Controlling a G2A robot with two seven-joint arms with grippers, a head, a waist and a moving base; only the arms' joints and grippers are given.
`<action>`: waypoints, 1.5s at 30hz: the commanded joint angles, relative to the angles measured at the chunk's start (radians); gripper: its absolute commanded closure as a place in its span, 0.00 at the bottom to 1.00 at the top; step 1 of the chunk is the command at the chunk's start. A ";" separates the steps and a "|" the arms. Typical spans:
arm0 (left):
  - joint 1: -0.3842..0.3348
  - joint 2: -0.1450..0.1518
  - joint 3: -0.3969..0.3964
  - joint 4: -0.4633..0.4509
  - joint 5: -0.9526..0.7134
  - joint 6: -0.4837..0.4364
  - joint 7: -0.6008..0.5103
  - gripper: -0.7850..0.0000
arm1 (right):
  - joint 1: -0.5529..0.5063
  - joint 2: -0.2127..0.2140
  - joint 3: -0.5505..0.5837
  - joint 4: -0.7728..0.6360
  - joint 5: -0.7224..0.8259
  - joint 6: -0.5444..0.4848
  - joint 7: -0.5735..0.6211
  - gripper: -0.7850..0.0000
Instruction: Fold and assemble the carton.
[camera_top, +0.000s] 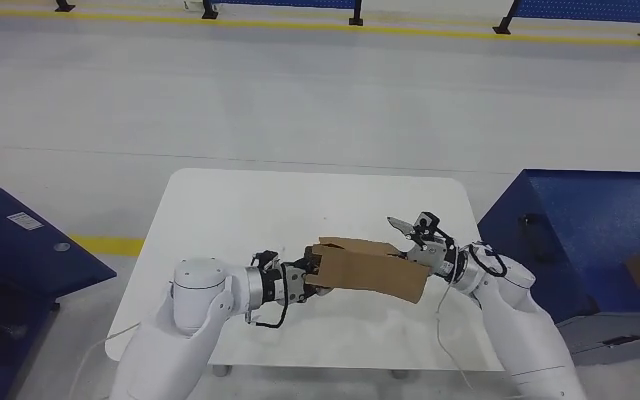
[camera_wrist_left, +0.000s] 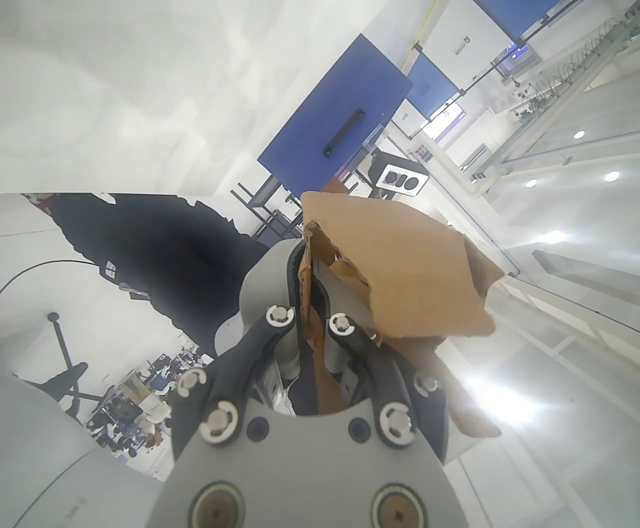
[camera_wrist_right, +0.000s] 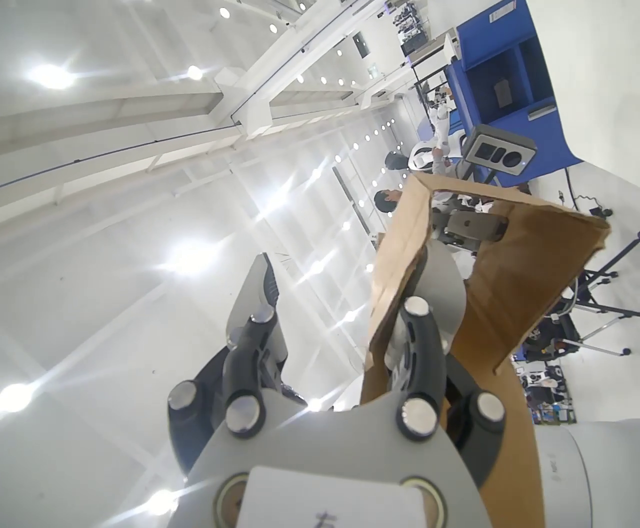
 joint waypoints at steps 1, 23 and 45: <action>0.001 0.003 0.001 -0.002 -0.001 0.000 -0.003 1.00 | 0.003 0.000 -0.006 0.004 0.006 0.007 0.004 0.41; -0.008 0.025 0.021 0.001 -0.039 -0.001 0.014 0.00 | 0.018 0.014 -0.034 0.017 -0.067 -0.020 0.048 1.00; 0.076 0.039 -0.171 -0.083 -0.119 -0.251 0.164 0.00 | -0.015 0.023 -0.018 -0.037 -0.352 -0.430 -0.038 1.00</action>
